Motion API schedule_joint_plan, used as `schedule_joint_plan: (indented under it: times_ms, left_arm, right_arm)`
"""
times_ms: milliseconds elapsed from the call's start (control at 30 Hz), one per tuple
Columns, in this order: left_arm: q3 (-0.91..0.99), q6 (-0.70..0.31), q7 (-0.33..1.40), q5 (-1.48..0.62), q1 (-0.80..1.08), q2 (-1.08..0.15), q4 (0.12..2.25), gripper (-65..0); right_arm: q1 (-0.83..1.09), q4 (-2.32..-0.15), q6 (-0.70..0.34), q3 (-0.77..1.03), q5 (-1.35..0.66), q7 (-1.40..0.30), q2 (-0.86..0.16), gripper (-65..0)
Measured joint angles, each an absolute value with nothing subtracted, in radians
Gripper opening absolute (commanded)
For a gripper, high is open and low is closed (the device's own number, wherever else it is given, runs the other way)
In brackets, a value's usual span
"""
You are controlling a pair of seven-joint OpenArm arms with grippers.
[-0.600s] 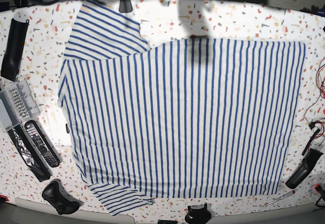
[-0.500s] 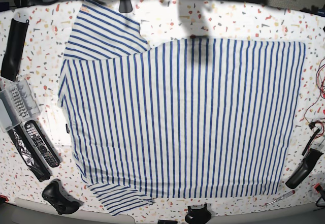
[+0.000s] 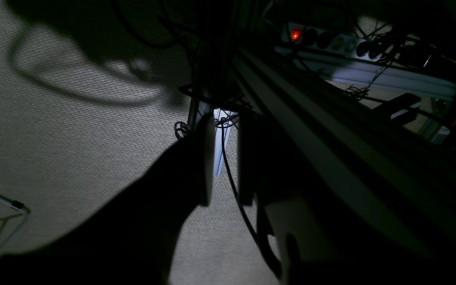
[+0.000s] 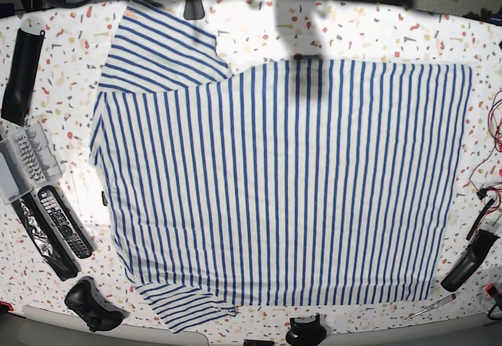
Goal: Layout the t-shirt on the table in an organized manner, then fold the t-shirt properly
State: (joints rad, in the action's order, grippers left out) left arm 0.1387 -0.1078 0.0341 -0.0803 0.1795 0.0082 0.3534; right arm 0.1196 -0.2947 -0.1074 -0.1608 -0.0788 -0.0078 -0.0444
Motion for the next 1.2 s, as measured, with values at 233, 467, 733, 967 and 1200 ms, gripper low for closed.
schedule_joint_plan:
  times_ms: [233,467,733,967,1200]
  left_arm:
    - [0.139,-0.108,0.034,-0.080,0.180,0.008,0.353,-55.9]
    - [0.138,-0.108,0.037,-0.046,0.252,0.009,0.430,-55.9]
    - [0.138,-0.109,0.065,-0.046,0.434,0.009,0.669,-55.9]
    - [0.132,-0.113,0.153,-0.153,0.613,-0.046,0.926,-55.9]
    - [0.136,-0.115,0.204,-0.212,0.812,-0.199,1.231,-55.9]
  right_arm:
    - [0.125,-0.299,-0.108,-0.161,-0.078,0.004,-0.045,-63.3]
    - [0.263,-0.464,-0.108,-0.161,-0.078,0.010,-0.064,-63.3]
    - [0.439,-0.686,-0.168,-0.171,-0.079,-0.042,-0.141,-63.3]
    - [0.640,-0.971,-0.192,-0.257,-0.093,-0.077,-0.312,-63.3]
    - [0.887,-1.380,-0.199,-0.285,-0.262,-0.163,-0.513,-63.3]
